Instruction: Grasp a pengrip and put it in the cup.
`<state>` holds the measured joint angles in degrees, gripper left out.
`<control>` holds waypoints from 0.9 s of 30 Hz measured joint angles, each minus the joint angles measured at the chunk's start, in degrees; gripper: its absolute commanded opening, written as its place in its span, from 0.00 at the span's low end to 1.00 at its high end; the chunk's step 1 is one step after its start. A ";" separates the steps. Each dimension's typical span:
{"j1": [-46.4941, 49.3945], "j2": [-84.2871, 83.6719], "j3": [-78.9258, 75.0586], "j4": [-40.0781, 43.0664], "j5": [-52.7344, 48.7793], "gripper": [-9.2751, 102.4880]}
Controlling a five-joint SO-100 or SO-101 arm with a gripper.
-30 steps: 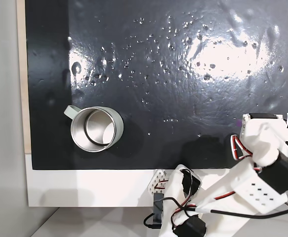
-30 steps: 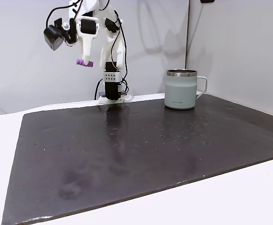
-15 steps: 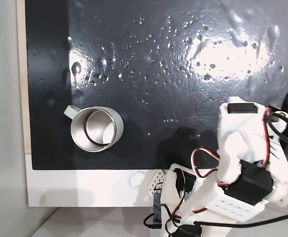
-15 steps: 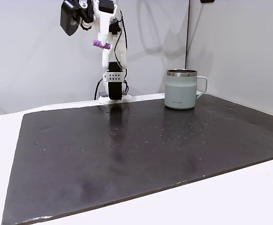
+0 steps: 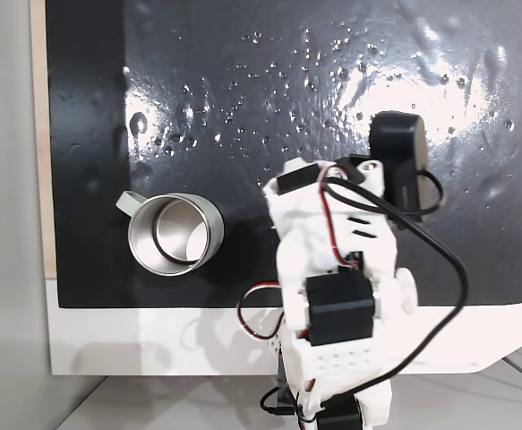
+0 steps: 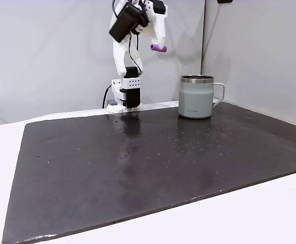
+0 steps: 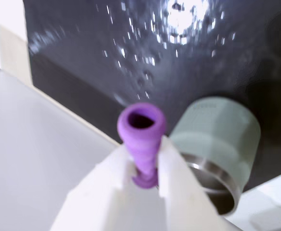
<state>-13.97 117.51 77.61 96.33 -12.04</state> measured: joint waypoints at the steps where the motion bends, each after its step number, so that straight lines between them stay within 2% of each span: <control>1: -2.37 -0.18 0.00 0.00 0.62 0.09; 14: -27.69 -5.10 0.00 0.00 2.90 0.09; 27: -40.08 -9.05 0.00 0.00 2.99 0.09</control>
<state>-54.05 108.46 77.61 96.33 -9.05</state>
